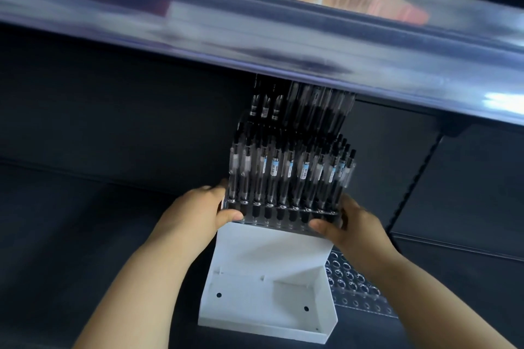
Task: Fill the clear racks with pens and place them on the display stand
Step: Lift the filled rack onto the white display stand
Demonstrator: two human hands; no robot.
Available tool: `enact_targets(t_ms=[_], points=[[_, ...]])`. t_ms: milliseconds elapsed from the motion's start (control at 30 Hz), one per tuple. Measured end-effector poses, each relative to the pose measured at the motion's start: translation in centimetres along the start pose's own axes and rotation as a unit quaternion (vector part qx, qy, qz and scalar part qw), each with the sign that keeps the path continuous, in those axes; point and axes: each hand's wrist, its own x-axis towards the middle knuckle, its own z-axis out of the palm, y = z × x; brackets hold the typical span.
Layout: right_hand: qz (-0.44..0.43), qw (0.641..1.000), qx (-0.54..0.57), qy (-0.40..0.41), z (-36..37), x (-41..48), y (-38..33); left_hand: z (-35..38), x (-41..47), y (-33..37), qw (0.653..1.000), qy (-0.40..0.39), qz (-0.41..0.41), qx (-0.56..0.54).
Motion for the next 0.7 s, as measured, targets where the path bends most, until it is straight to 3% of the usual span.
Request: enact_targets(t_ms=[267,533,700], points=[[-0.028,0.999,0.011,0.02,0.2,0.0,0.2,0.7,0.0,-0.7,0.995,0.032,0.014,-0.097],[-0.025,0.997,-0.064,-0.027,0.1,0.1,0.3,1.1,0.2,-0.8,0.991,0.051,0.027,-0.119],[-0.032,0.998,-0.062,0.003,0.8,0.0,0.7,1.3,0.1,-1.1,0.988,0.07,0.026,-0.132]])
